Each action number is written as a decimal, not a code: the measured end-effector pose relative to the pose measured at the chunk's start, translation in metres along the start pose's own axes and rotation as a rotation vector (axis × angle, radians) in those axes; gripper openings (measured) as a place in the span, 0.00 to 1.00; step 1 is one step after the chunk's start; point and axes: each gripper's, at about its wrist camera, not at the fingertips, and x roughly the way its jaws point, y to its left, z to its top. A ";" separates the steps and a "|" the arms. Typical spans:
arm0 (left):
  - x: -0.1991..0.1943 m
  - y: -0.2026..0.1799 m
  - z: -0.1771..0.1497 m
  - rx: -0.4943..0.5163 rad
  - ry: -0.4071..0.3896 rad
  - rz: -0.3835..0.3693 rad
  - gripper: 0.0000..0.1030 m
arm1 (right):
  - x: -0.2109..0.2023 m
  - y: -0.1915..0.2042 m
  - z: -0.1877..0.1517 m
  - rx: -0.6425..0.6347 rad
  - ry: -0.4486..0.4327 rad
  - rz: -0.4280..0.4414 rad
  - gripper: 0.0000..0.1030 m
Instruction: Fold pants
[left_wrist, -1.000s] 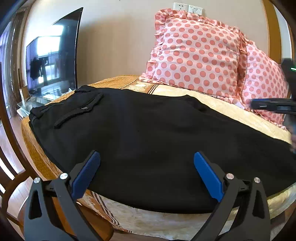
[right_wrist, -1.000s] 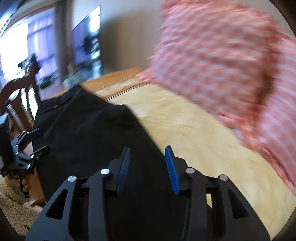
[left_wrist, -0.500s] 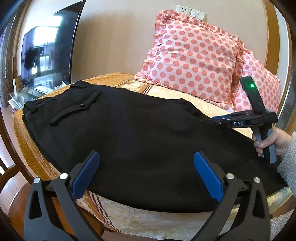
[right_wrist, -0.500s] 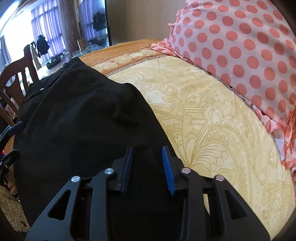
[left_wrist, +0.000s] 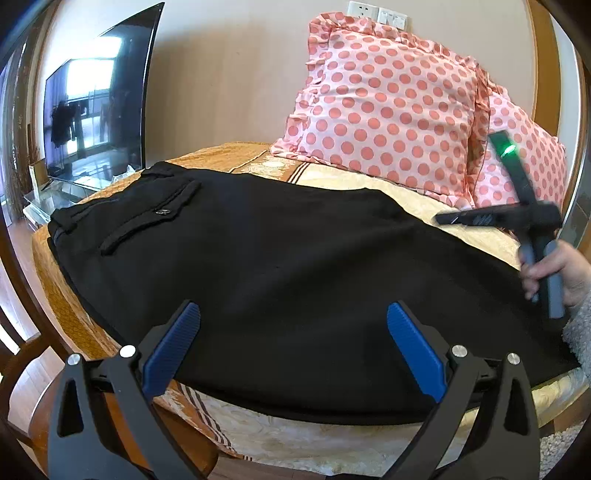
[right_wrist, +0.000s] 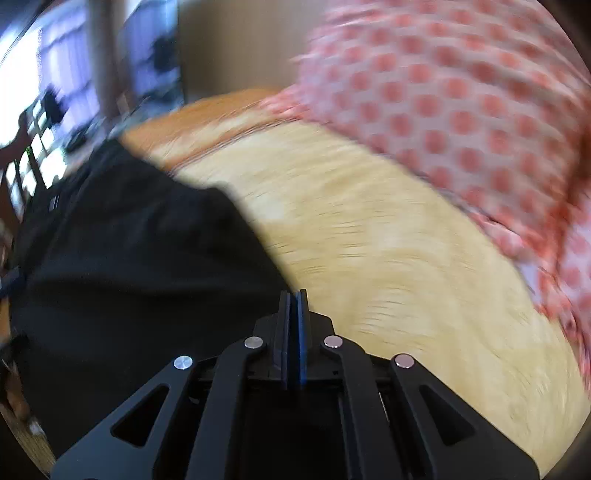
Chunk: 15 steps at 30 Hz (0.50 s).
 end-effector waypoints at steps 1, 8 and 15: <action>-0.005 0.002 0.001 -0.012 -0.005 -0.028 0.98 | -0.013 -0.011 -0.002 0.041 -0.028 -0.004 0.12; -0.043 -0.008 0.003 -0.011 -0.159 -0.107 0.98 | -0.127 -0.106 -0.067 0.285 -0.143 -0.166 0.47; -0.018 -0.047 0.004 0.077 -0.068 -0.164 0.98 | -0.153 -0.150 -0.161 0.428 -0.051 -0.283 0.47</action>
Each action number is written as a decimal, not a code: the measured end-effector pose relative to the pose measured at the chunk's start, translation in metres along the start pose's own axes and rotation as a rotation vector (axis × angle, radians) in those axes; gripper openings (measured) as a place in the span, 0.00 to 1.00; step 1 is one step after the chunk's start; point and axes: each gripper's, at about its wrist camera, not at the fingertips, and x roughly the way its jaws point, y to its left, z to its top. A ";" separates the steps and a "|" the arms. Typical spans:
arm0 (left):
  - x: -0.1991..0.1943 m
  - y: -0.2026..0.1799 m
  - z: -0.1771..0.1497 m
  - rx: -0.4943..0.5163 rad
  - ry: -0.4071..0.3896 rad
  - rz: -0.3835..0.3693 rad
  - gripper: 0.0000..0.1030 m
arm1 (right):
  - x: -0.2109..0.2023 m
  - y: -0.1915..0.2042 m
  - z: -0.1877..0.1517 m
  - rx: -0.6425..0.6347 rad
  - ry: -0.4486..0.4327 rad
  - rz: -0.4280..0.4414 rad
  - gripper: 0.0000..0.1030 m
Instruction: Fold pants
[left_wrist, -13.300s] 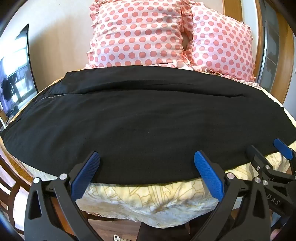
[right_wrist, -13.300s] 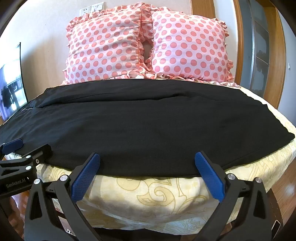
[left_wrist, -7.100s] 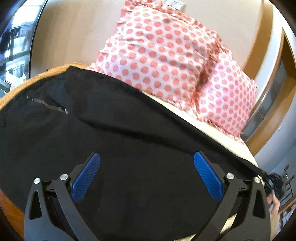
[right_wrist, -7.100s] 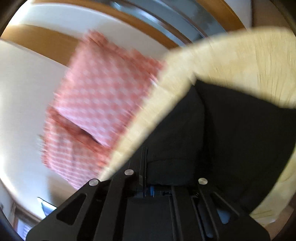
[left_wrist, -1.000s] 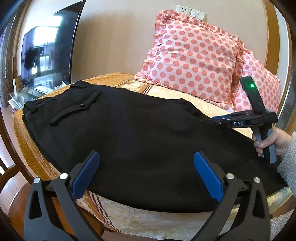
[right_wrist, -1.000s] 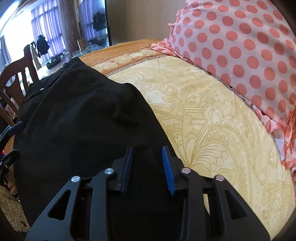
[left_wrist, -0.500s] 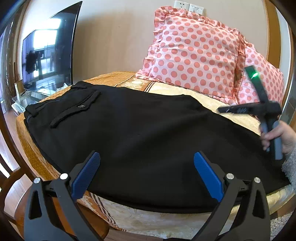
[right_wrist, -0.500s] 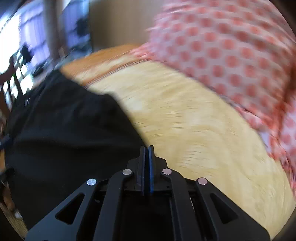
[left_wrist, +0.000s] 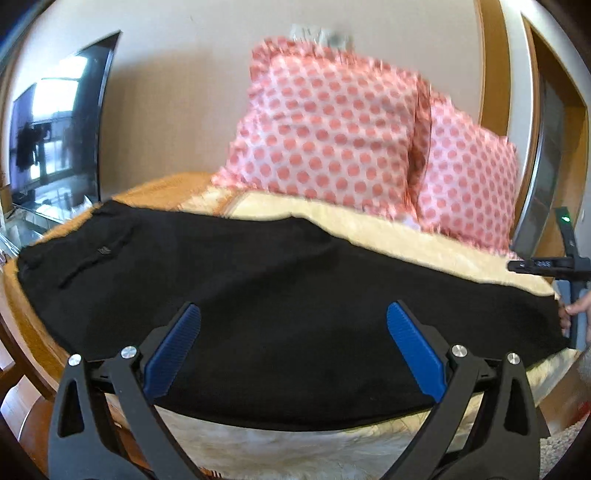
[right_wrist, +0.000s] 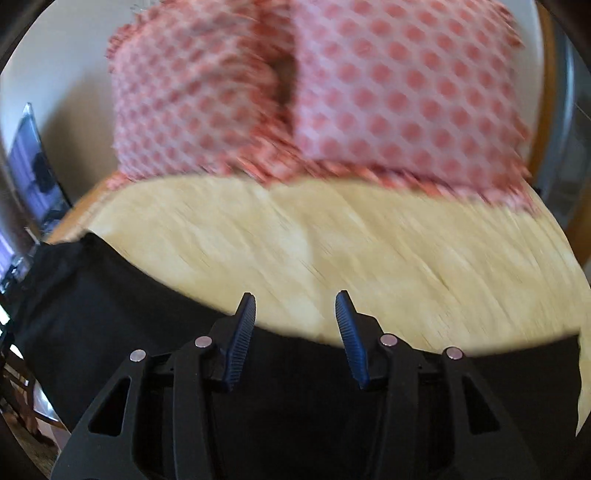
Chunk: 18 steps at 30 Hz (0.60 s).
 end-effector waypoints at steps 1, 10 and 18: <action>0.006 -0.001 -0.002 -0.006 0.025 -0.001 0.98 | 0.000 -0.004 -0.008 -0.004 0.010 -0.008 0.47; 0.023 -0.004 -0.015 0.002 0.105 0.069 0.98 | -0.015 -0.073 -0.028 0.127 0.008 -0.273 0.51; 0.023 -0.005 -0.017 0.015 0.108 0.080 0.98 | -0.132 -0.196 -0.100 0.680 -0.249 -0.407 0.62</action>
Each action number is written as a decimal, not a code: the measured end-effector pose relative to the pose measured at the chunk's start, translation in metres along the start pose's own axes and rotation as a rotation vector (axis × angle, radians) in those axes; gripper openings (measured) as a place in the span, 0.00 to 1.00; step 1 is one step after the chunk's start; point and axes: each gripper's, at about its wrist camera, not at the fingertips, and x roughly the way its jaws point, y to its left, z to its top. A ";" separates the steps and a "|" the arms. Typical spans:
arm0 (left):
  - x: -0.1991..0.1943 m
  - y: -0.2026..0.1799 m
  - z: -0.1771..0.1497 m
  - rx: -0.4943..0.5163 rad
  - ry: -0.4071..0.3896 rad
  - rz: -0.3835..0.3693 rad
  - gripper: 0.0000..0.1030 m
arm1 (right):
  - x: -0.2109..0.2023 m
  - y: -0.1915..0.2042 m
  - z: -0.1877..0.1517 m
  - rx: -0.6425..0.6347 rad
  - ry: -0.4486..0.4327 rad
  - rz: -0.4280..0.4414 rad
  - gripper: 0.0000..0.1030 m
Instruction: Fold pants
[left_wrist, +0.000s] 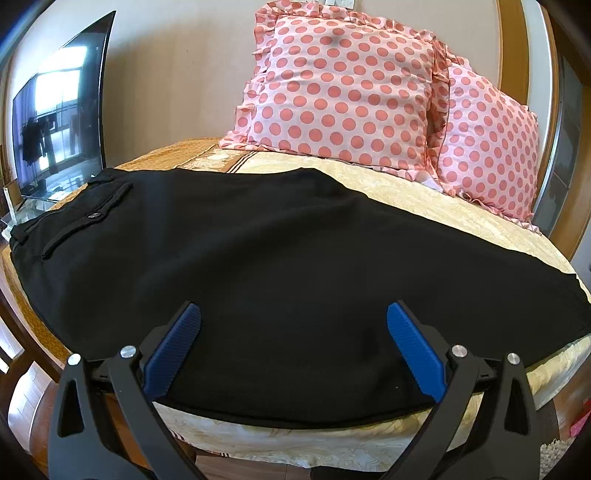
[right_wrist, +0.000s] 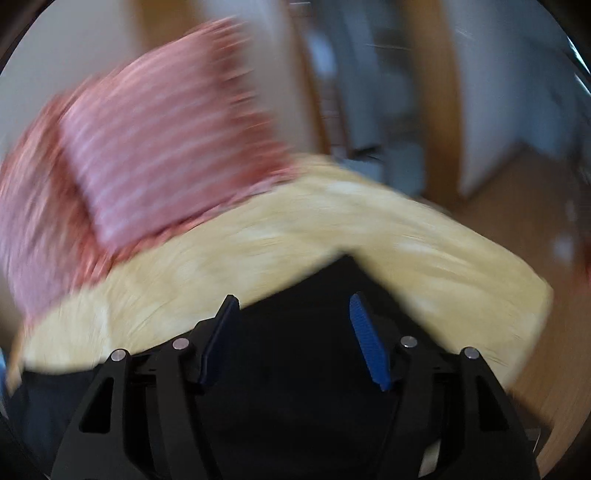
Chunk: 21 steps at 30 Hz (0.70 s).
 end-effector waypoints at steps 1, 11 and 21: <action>0.000 0.000 0.000 0.000 0.000 0.000 0.98 | -0.003 -0.019 -0.001 0.061 0.003 -0.020 0.62; 0.003 -0.002 0.001 0.010 0.007 0.010 0.98 | -0.014 -0.073 -0.017 0.216 -0.016 0.019 0.59; 0.006 -0.006 0.002 0.021 0.016 0.040 0.98 | 0.079 -0.005 0.040 -0.121 0.166 0.102 0.48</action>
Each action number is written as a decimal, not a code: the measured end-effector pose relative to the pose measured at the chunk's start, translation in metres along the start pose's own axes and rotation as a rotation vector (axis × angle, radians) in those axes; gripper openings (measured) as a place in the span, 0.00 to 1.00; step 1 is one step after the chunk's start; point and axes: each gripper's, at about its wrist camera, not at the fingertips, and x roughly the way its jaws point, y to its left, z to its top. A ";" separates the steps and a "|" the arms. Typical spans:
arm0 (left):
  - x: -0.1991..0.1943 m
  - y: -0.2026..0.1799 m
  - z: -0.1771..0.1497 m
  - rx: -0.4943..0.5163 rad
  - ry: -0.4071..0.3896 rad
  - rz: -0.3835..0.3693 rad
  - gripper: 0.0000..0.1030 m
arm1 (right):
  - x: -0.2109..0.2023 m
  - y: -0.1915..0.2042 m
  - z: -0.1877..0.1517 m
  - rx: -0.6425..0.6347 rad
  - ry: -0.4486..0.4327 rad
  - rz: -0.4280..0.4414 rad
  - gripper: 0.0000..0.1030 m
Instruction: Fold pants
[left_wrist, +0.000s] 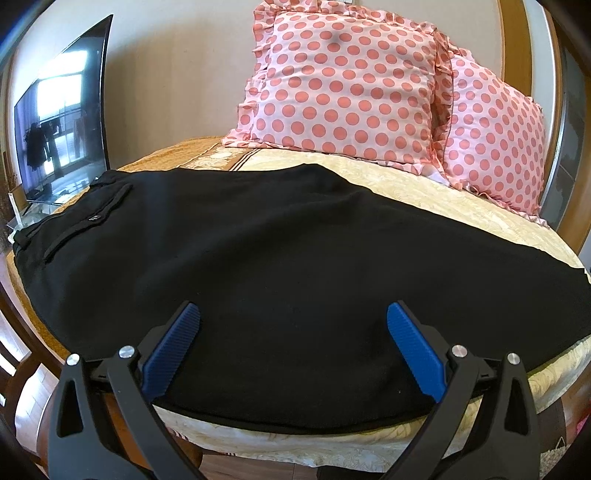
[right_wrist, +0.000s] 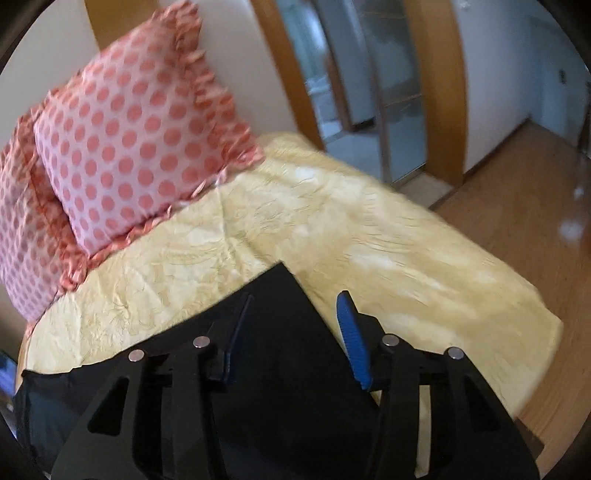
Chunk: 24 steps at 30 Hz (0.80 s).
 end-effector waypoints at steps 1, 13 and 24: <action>0.000 -0.001 0.000 0.003 0.001 0.005 0.98 | 0.006 0.002 0.003 -0.011 0.016 -0.005 0.48; 0.006 -0.005 0.001 0.020 0.006 0.042 0.98 | -0.007 0.013 -0.007 -0.133 -0.046 -0.050 0.05; 0.008 -0.007 0.002 0.019 0.013 0.053 0.98 | 0.033 0.030 0.007 -0.197 0.029 -0.189 0.05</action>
